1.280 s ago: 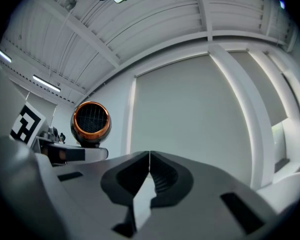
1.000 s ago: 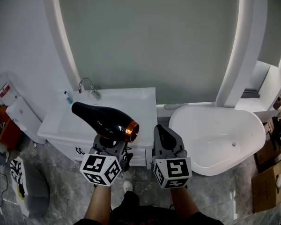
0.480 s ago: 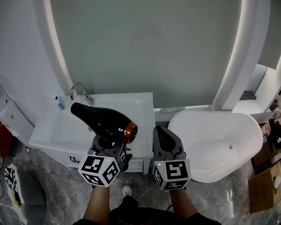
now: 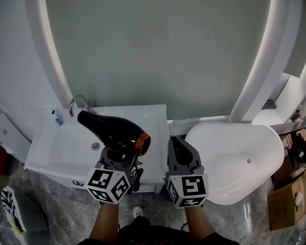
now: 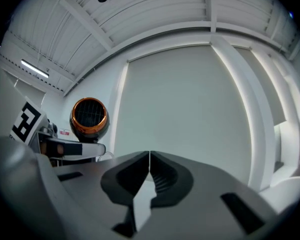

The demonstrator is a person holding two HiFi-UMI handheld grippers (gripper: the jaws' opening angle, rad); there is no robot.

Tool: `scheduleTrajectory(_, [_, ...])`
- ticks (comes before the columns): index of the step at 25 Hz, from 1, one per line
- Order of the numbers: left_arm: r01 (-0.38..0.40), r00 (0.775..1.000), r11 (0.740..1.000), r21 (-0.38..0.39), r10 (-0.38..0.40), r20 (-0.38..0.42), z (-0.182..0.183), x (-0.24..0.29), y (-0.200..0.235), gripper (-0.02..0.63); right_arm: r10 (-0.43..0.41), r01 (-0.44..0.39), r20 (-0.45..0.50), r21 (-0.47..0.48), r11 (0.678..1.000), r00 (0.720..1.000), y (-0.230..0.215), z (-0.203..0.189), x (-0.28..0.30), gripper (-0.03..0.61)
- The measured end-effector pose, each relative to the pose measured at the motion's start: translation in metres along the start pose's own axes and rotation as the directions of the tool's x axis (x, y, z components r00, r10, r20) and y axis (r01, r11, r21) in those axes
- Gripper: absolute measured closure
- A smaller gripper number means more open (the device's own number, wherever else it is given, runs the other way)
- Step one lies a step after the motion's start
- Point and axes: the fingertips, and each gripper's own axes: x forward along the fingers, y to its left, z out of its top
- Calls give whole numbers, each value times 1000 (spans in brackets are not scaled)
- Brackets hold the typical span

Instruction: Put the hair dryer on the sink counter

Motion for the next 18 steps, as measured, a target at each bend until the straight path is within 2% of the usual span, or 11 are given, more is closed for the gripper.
scheduleTrajectory(11, [108, 994, 994, -33, -108, -21, 5, 50, 44, 423, -78, 78, 4, -2, 997, 997, 4, 2, 69, 557])
scheduleTrajectory(18, [132, 990, 989, -65, -135, -33, 1, 58, 58, 423, -110, 110, -4, -2, 994, 994, 6, -4, 79, 557])
